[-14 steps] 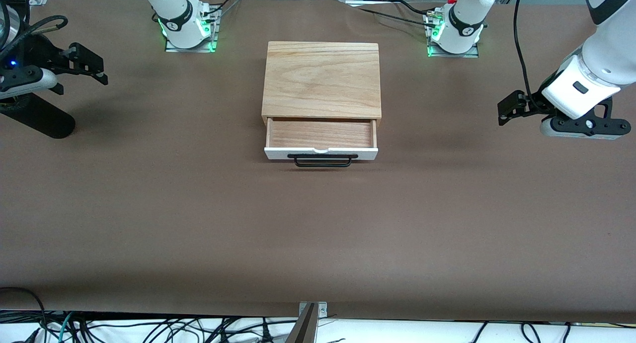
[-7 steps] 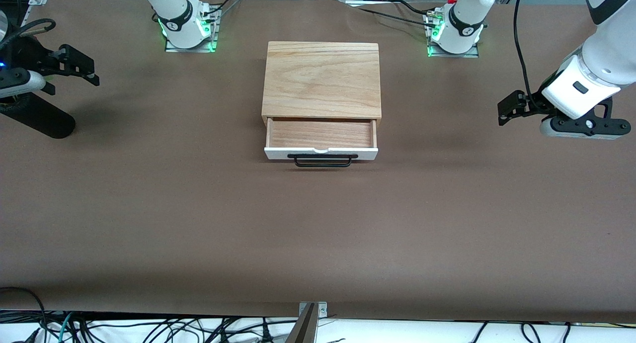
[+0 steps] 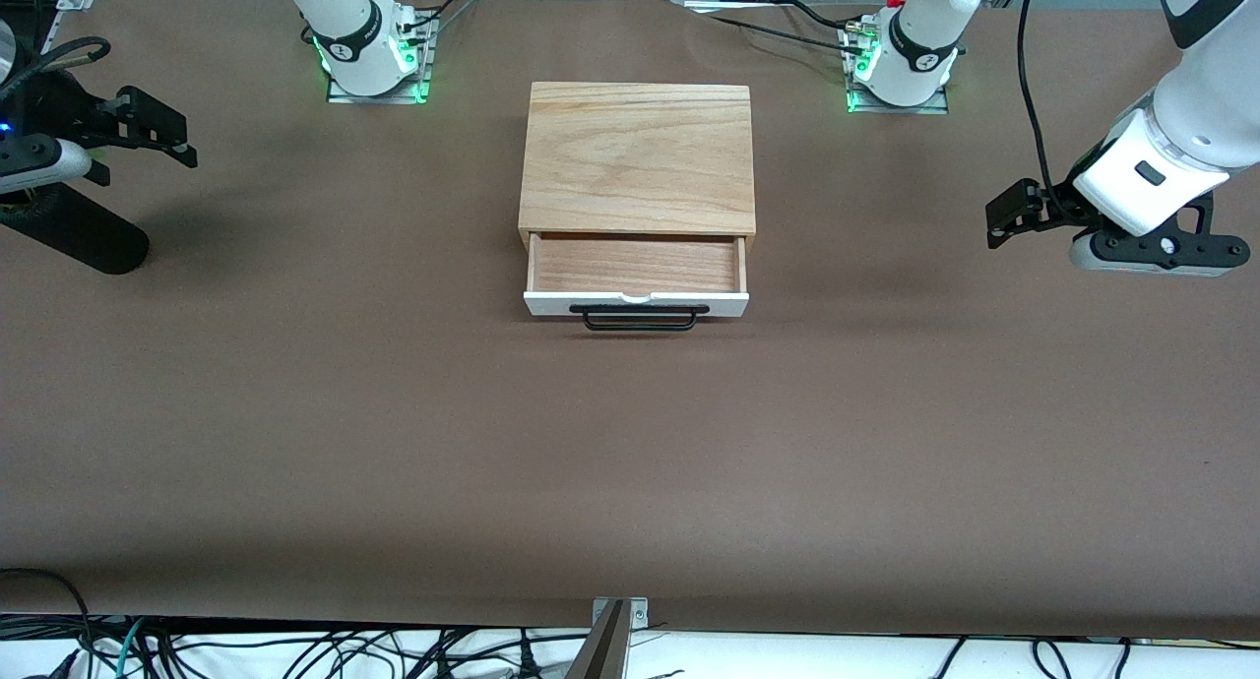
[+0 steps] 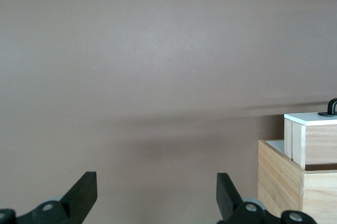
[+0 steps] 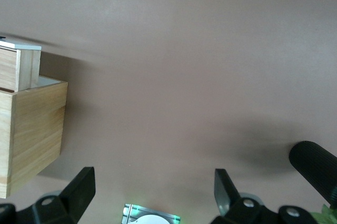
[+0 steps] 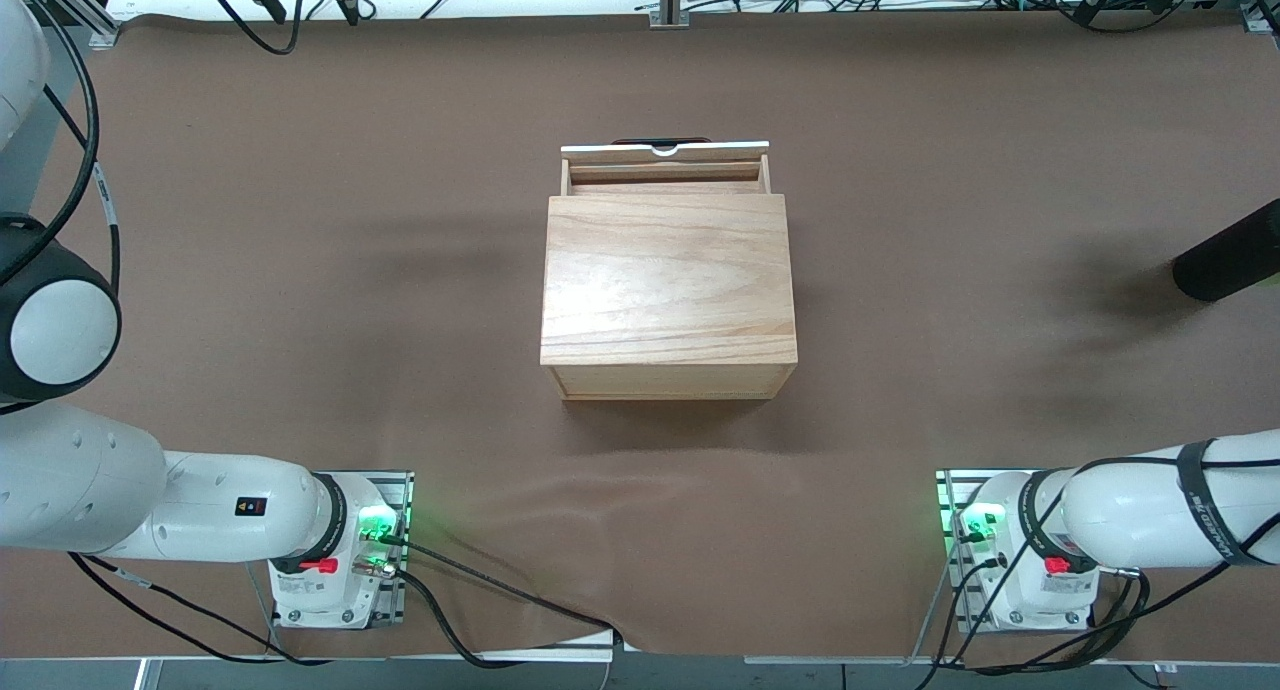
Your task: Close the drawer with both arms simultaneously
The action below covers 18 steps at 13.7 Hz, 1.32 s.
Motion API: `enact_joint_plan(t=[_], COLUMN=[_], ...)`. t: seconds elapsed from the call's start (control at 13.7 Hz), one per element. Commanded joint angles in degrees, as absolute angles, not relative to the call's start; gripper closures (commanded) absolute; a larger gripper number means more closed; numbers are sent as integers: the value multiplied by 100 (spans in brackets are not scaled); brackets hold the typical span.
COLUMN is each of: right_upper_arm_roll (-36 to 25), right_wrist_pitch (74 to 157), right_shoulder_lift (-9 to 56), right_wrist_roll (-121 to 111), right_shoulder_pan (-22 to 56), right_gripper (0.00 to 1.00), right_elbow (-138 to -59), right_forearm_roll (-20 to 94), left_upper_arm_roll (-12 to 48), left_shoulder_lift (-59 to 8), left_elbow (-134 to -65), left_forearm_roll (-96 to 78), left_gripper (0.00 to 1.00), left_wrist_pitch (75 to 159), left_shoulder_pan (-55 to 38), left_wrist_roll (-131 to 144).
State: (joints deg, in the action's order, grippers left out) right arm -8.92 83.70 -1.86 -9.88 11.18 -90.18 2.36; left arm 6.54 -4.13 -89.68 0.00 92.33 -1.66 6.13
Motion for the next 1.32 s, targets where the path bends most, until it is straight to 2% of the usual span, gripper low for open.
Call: enact_joint_plan(t=[0.0, 1.24], right_upper_arm_roll=[-853, -826], right_wrist_pitch=[8271, 8253], right_shoulder_lift=[-211, -211], right_wrist_roll=[-1072, -976], right_shoulder_pan=[1090, 1143], right_gripper=[0, 0], right_elbow=[-9009, -9017], right_forearm_roll=[193, 202], left_upper_arm_roll=[686, 686], left_shoulder_lift=[-466, -466], left_elbow=[-8842, -8842], left_forearm_roll=[-70, -70], left_gripper=[0, 0], left_wrist_pitch=[9229, 9229], left_shoulder_pan=[-176, -184], left_wrist_roll=[536, 536])
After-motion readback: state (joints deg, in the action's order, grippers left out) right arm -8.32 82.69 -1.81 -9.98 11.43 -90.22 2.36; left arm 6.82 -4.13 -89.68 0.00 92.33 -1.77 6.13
